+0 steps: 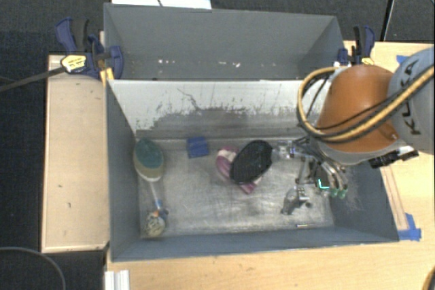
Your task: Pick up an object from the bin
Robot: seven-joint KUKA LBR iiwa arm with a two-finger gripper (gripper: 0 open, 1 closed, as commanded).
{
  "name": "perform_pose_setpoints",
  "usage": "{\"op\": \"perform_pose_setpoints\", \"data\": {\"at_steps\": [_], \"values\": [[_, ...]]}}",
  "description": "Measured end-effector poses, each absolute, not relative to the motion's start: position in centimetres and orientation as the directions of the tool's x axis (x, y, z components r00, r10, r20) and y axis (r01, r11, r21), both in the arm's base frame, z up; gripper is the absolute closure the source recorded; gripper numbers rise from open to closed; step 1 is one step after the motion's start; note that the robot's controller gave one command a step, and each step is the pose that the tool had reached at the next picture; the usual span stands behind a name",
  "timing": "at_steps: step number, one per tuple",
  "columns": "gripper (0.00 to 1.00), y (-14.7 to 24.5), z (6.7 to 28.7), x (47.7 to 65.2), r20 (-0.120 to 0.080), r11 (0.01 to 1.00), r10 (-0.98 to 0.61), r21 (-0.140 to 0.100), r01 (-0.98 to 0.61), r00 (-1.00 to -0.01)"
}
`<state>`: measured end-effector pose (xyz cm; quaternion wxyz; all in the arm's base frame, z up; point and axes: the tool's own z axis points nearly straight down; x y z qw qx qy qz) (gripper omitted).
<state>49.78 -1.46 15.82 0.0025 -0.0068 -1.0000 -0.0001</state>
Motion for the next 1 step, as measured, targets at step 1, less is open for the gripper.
{"op": "perform_pose_setpoints", "data": {"at_steps": [1], "values": [[0.0,2.62,7.02,55.47,-0.007,0.986,-0.167,-0.001,-0.167,-0.986]]}}
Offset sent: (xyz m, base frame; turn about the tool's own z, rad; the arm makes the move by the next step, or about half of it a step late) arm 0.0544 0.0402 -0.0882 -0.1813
